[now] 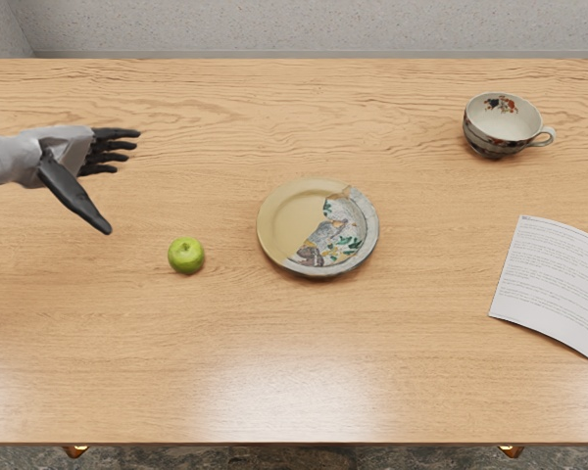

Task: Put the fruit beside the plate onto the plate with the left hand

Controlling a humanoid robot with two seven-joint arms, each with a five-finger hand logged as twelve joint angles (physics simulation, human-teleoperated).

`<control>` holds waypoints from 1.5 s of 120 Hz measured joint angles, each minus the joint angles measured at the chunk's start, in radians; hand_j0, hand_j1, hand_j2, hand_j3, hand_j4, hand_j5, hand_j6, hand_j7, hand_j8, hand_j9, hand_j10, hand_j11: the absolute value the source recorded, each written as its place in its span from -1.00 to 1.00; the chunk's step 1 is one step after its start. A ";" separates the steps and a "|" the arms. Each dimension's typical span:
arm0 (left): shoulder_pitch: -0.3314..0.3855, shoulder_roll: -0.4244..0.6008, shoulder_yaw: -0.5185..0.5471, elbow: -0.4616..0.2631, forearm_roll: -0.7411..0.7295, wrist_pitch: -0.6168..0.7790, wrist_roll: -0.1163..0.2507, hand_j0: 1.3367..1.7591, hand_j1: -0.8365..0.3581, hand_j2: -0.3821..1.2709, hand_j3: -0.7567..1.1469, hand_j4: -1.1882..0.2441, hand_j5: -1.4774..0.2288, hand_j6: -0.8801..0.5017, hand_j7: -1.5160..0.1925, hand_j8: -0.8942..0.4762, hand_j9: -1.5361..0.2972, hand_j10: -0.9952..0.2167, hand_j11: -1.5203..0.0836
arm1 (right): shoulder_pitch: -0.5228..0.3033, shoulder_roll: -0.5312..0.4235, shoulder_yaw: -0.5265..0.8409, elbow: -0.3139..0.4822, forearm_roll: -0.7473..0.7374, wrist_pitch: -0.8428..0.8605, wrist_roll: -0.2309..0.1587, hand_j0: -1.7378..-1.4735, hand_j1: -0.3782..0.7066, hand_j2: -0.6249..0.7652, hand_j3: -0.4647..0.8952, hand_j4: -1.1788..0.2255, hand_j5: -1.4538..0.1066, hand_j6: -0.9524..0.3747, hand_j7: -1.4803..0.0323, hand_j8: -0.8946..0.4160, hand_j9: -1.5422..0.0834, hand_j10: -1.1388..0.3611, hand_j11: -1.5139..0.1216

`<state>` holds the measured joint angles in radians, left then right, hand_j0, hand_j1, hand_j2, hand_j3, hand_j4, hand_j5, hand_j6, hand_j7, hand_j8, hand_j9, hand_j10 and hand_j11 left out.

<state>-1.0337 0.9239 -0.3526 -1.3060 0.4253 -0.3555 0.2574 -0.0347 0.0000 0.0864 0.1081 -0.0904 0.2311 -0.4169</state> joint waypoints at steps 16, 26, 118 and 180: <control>0.006 -0.005 0.001 -0.030 0.041 0.051 0.017 0.52 0.97 -0.53 -0.20 0.65 0.72 0.26 0.76 0.29 0.67 0.63 0.88 | -0.005 0.000 0.000 -0.001 0.000 -0.003 0.000 -0.39 -0.95 -0.10 -0.32 0.68 0.86 0.43 0.96 0.36 0.90 0.52 0.85; 0.043 -0.007 0.003 -0.077 0.094 0.169 0.032 0.52 0.95 -0.53 -0.20 0.63 0.71 0.24 0.75 0.28 0.65 0.61 0.87 | -0.009 0.000 0.000 -0.002 0.000 -0.005 0.000 -0.39 -0.95 -0.10 -0.32 0.68 0.86 0.43 0.96 0.36 0.90 0.52 0.85; -0.040 -0.238 0.466 -0.326 0.271 0.900 0.064 0.52 0.76 -0.51 -0.20 0.50 0.56 0.10 0.60 0.13 0.51 0.45 0.71 | -0.013 0.000 0.000 -0.002 0.000 -0.006 0.000 -0.40 -0.95 -0.10 -0.32 0.68 0.86 0.43 0.96 0.37 0.90 0.52 0.85; -0.055 -0.289 0.509 -0.284 0.292 0.926 0.065 0.52 0.31 -0.45 -0.20 0.18 0.21 -0.22 0.26 -0.19 0.19 0.08 0.35 | -0.013 0.000 0.000 -0.002 0.000 -0.006 0.000 -0.40 -0.95 -0.10 -0.32 0.68 0.86 0.43 0.96 0.37 0.90 0.52 0.85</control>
<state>-1.0891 0.6349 0.1560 -1.5903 0.7171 0.5706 0.3220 -0.0475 0.0000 0.0860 0.1058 -0.0905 0.2255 -0.4171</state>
